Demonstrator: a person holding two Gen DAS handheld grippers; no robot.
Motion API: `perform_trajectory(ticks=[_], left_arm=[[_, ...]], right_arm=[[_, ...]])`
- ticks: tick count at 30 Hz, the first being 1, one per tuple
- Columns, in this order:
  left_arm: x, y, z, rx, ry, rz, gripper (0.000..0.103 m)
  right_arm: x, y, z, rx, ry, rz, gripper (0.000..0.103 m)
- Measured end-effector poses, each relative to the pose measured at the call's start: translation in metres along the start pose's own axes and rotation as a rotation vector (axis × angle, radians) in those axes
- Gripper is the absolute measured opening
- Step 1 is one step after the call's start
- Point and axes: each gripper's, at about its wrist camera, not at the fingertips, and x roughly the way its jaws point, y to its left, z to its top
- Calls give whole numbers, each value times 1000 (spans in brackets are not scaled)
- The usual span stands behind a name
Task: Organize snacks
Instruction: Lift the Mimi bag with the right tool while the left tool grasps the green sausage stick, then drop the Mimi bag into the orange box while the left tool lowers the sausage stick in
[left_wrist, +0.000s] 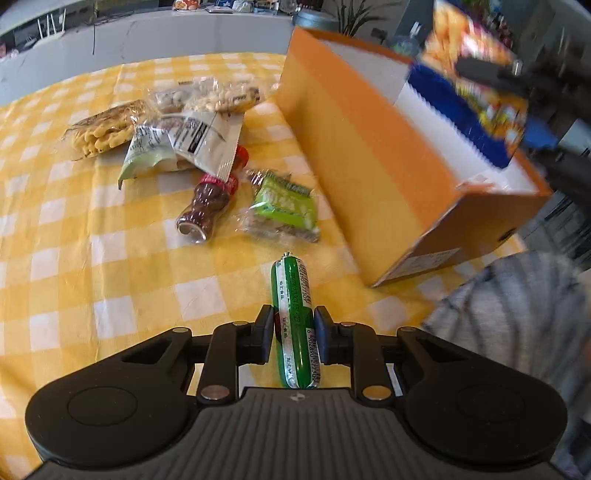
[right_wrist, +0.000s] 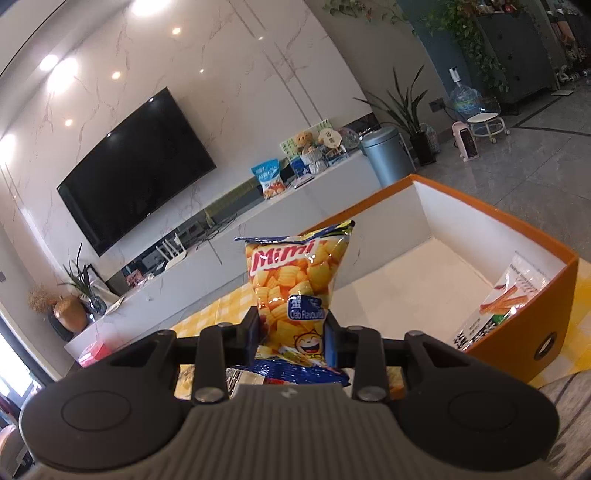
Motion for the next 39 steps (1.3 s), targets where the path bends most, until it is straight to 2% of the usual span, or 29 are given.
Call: perform_trajectory(ticks=[4, 8, 12, 14, 17, 21, 24, 30, 32, 34, 36, 37, 38, 39], left_arm=[[-28, -4, 10, -11, -51, -37, 26], [-55, -17, 19, 7, -127, -65, 26], [-71, -32, 32, 10, -189, -91, 26], [-76, -39, 37, 13, -226, -97, 26], [-78, -46, 48, -23, -264, -119, 26], [-76, -55, 60, -53, -284, -130, 26], [-76, -60, 64, -48, -301, -119, 26], [-71, -62, 65, -59, -287, -120, 26], [-70, -63, 65, -53, -282, -121, 26], [-69, -64, 65, -50, -280, -116, 26], [-69, -66, 67, -43, -279, -108, 26], [-69, -67, 67, -37, -281, -102, 26], [-69, -70, 68, -26, -288, -96, 26], [-68, -73, 69, -12, -298, -91, 26]], right_arm=[[-5, -17, 9, 38, -40, -25, 32], [-12, -41, 19, 67, -100, 24, 32], [-28, -63, 28, 74, -214, -14, 32], [-31, -74, 29, 103, -243, -41, 32], [-25, -80, 29, 143, -213, -44, 32], [-17, -61, 29, 34, -177, -72, 32], [-8, -57, 29, 5, -130, -110, 32], [7, -56, 28, -5, -50, -190, 32], [7, -58, 27, 7, -48, -200, 33], [7, -60, 28, 19, -46, -212, 37], [5, -61, 26, 32, -52, -231, 56], [2, -58, 23, 42, -64, -226, 70], [-1, -57, 21, 55, -85, -210, 78], [-6, -57, 21, 65, -111, -194, 80]])
